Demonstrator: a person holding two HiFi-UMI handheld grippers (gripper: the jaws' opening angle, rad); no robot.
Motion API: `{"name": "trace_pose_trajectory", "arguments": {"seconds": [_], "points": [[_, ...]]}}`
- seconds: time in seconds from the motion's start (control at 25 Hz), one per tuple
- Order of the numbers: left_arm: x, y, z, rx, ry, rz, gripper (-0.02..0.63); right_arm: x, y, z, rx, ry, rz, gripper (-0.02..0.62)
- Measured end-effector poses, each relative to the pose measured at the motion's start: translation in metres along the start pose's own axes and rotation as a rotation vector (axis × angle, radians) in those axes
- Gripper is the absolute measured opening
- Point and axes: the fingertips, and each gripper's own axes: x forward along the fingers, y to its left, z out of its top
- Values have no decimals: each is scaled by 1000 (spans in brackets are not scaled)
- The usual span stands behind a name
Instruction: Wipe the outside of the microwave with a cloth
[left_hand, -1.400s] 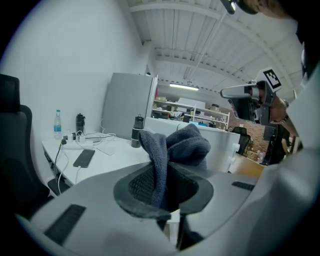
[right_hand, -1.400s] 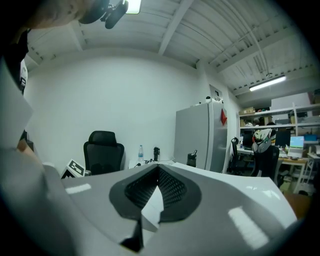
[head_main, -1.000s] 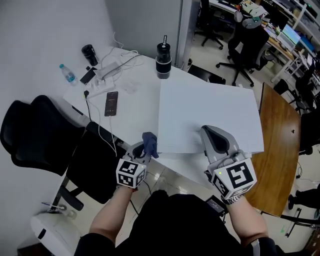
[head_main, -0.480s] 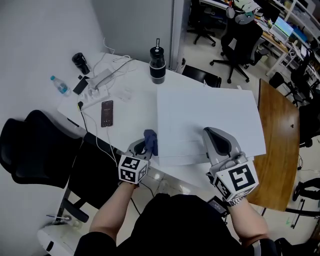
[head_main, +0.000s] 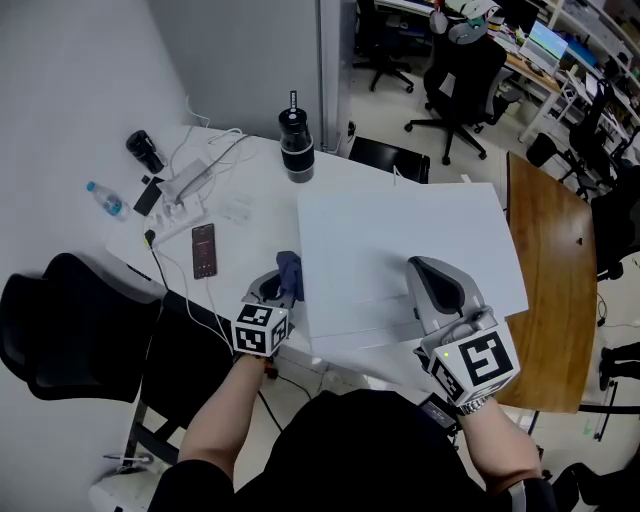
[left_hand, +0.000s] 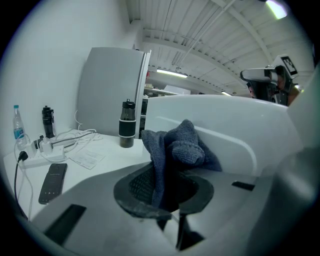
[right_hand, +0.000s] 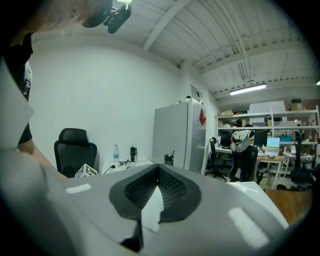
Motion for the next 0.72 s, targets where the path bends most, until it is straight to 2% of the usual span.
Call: {"name": "trace_pose_trajectory", "arguments": {"seconds": [0.72], "points": [[48, 41, 21, 1, 23, 15, 57, 1, -31, 0, 13, -11, -94, 2]]}}
